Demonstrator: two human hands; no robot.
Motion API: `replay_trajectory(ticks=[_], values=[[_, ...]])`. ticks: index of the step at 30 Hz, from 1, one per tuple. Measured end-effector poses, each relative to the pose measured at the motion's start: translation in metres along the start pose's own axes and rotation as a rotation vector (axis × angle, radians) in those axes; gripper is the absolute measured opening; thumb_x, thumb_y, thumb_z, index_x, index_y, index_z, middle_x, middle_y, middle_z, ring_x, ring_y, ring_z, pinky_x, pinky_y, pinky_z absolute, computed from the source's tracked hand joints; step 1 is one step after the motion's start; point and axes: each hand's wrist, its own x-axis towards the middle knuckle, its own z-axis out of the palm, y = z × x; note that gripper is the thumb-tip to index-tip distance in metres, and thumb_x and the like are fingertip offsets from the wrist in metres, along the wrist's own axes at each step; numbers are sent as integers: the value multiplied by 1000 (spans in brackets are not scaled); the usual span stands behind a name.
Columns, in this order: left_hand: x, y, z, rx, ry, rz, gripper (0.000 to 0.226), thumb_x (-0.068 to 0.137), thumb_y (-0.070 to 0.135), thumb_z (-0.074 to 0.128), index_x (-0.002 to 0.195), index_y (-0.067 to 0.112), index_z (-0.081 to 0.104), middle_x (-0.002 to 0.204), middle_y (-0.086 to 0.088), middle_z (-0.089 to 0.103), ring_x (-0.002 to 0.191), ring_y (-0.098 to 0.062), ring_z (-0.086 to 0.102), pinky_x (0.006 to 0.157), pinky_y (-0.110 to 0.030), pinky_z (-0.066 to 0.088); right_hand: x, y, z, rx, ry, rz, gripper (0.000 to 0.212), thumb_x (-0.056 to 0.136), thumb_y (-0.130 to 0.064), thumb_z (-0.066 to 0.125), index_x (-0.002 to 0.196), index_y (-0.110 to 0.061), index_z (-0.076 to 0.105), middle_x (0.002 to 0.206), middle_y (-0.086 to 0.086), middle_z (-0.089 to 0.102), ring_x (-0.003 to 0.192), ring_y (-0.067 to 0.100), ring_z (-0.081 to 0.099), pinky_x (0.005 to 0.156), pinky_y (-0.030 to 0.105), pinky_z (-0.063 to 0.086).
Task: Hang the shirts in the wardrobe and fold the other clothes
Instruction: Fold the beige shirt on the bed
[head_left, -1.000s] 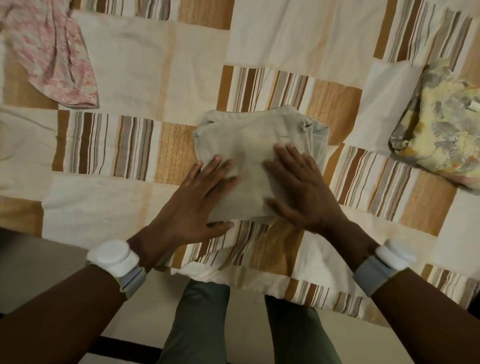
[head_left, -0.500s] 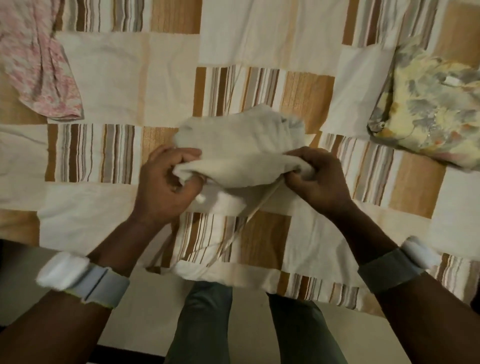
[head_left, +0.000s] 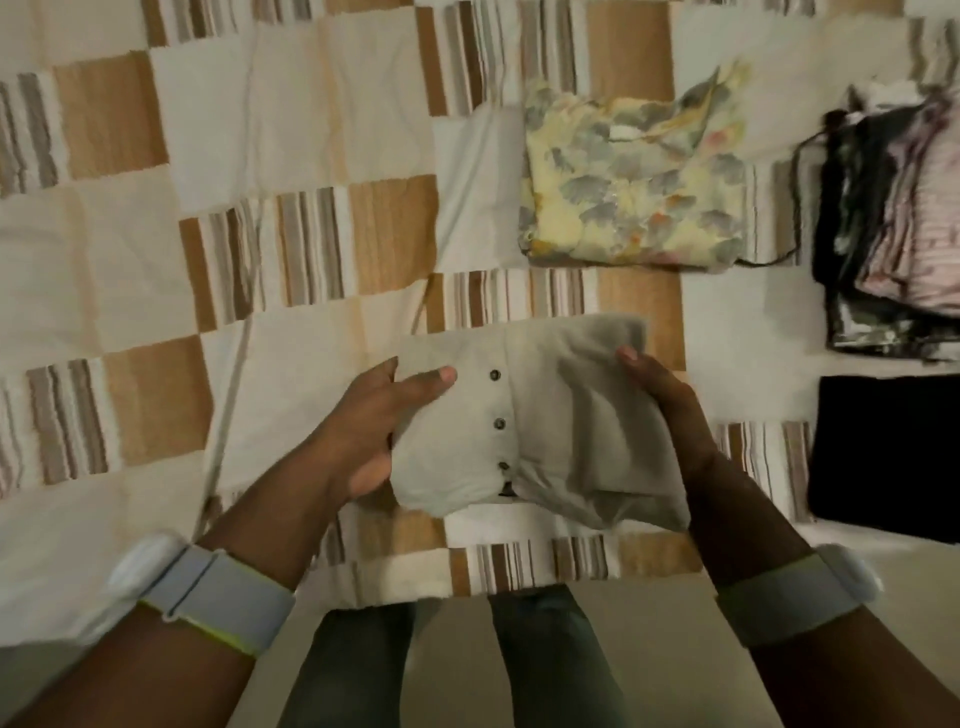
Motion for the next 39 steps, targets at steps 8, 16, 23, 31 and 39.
replay_trajectory(ticks=[8, 16, 23, 31, 39], values=[[9, 31, 52, 234, -259, 144, 61, 87, 11, 78, 143, 15, 54, 131, -11, 71, 115, -28, 71, 86, -39, 62, -31, 14, -58, 324, 131, -113, 42, 91, -33, 64, 124, -8, 71, 115, 14, 72, 103, 31, 71, 88, 41, 59], [76, 54, 71, 1197, -130, 151, 69, 68, 79, 75, 116, 29, 70, 111, 3, 75, 99, -19, 74, 90, -44, 61, -25, 97, -88, 484, 252, 70, 48, 108, -19, 52, 155, -14, 43, 150, 18, 54, 139, 38, 52, 117, 63, 35], [63, -17, 26, 555, 259, 370, 28, 98, 25, 70, 125, 20, 67, 117, 4, 73, 107, -15, 71, 87, -36, 61, -38, 65, -110, -573, 633, 67, 32, 94, -45, 68, 108, -16, 69, 106, 8, 75, 92, 22, 73, 85, 44, 62], [-43, -144, 112, 308, 277, 225, 13, 102, 15, 61, 99, 27, 66, 93, 4, 72, 84, -7, 68, 68, -18, 53, 19, -42, -52, -1508, 577, -698, 24, 92, -44, 69, 95, -20, 70, 99, 0, 68, 90, 18, 61, 77, 36, 50], [1, -157, 191, -1191, 131, -384, 66, 85, 31, 73, 138, -3, 53, 127, -25, 65, 127, -39, 57, 105, -49, 47, 119, -57, 3, -2121, -191, -657, 79, 76, -82, 62, 124, -19, 63, 118, 4, 62, 107, 24, 55, 80, 32, 42]])
